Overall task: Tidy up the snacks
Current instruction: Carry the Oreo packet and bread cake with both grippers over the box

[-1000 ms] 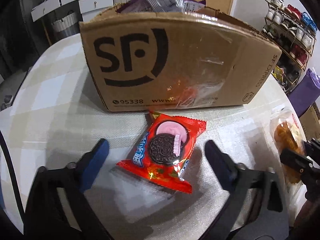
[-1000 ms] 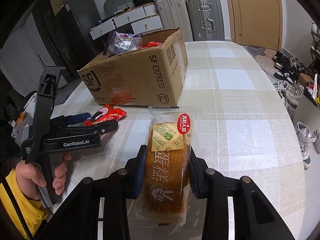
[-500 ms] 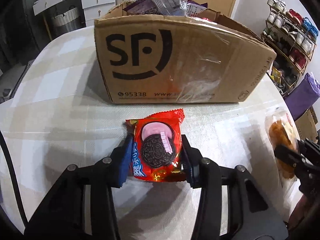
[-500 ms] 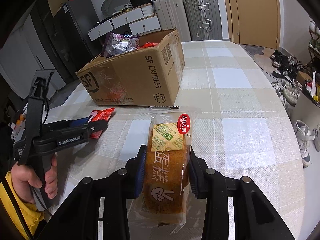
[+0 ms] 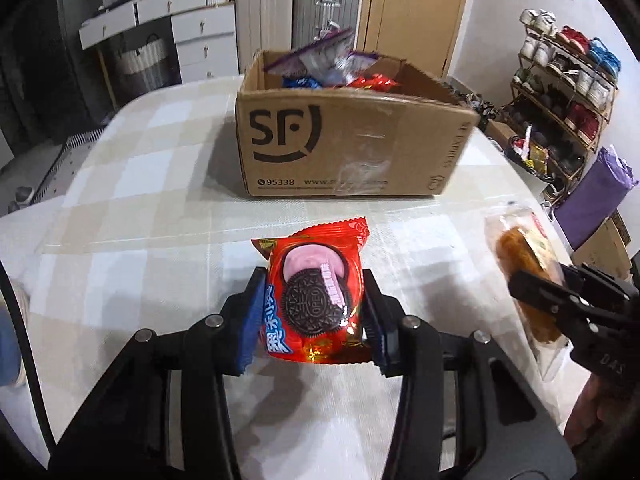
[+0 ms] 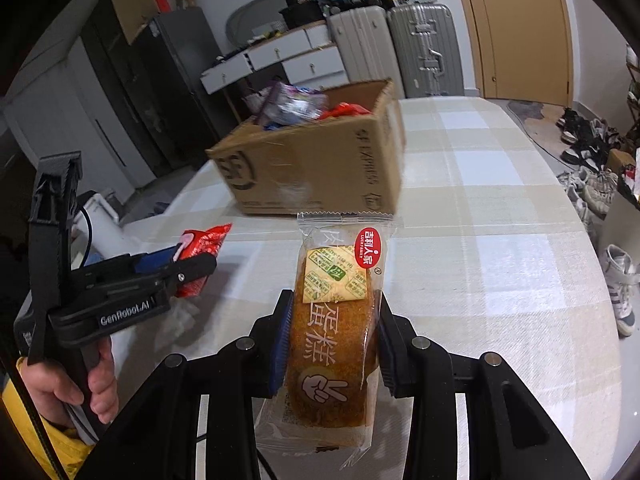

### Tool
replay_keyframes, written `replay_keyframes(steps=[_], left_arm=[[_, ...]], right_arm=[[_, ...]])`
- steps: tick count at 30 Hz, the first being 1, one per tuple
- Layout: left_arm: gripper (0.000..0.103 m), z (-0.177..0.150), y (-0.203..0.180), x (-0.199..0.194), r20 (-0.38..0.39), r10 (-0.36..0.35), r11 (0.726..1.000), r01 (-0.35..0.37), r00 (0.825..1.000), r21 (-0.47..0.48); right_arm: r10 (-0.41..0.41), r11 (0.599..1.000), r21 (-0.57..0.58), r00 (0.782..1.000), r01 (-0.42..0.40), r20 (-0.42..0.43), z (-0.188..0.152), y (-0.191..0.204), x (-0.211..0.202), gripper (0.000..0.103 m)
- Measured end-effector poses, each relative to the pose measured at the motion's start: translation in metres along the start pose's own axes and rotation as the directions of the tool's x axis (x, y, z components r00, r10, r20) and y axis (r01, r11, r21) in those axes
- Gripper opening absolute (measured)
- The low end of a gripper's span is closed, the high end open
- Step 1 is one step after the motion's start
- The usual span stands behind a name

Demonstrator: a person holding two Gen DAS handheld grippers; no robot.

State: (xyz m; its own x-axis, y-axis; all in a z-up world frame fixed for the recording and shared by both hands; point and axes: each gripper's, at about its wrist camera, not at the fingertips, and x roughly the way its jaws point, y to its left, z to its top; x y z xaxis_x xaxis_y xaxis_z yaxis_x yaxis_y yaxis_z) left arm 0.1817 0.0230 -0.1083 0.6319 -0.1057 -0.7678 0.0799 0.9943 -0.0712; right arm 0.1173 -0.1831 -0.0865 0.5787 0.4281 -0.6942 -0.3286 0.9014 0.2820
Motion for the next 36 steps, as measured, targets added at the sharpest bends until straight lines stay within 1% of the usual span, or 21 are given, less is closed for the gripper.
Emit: replay_keyframes(steps=[5,9,11,14,21,26,28,30,32,36], left_arm=[[0.041,-0.021,0.004,-0.029,0.030,-0.009,1.000,0.010,1.000,-0.011],[0.041,-0.057,0.007,-0.063,0.064,-0.019,0.999,0.022,0.998,-0.048],[0.041,-0.069,0.007,-0.076,0.083,-0.024,0.998,0.029,0.996,-0.060],[0.041,-0.091,0.004,-0.096,0.100,-0.018,0.998,0.024,0.995,-0.058],[0.041,-0.115,0.010,-0.121,0.121,-0.032,0.995,0.044,0.992,-0.094],[0.041,-0.115,0.009,-0.126,0.122,-0.031,0.996,0.041,0.992,-0.078],[0.041,-0.109,0.010,-0.128,0.126,-0.047,0.996,0.057,0.991,-0.073],[0.041,-0.101,0.012,-0.131,0.126,-0.070,0.994,0.080,0.990,-0.076],[0.041,-0.091,0.012,-0.132,0.120,-0.074,0.993,0.084,0.990,-0.082],[0.041,-0.060,0.012,-0.132,0.135,-0.085,0.992,0.096,0.987,-0.079]], right_arm=[[0.039,0.999,0.015,0.999,-0.039,0.027,-0.014,0.010,-0.017,0.037],[0.051,0.998,0.027,0.997,-0.053,0.055,-0.024,0.015,-0.031,0.037],[0.055,0.998,0.030,0.996,-0.057,0.070,-0.030,0.018,-0.039,0.037],[0.061,0.998,0.031,0.995,-0.064,0.081,-0.041,0.024,-0.049,0.037],[0.060,0.998,0.024,0.994,-0.062,0.092,-0.061,0.035,-0.064,0.037],[0.075,0.997,0.020,0.992,-0.077,0.104,-0.060,0.038,-0.069,0.037],[0.071,0.997,0.021,0.991,-0.074,0.116,-0.054,0.039,-0.071,0.037],[0.081,0.996,0.019,0.989,-0.084,0.127,-0.047,0.039,-0.073,0.037],[0.089,0.996,0.008,0.987,-0.091,0.135,-0.035,0.041,-0.074,0.037],[0.106,0.994,-0.015,0.985,-0.105,0.137,-0.010,0.044,-0.073,0.037]])
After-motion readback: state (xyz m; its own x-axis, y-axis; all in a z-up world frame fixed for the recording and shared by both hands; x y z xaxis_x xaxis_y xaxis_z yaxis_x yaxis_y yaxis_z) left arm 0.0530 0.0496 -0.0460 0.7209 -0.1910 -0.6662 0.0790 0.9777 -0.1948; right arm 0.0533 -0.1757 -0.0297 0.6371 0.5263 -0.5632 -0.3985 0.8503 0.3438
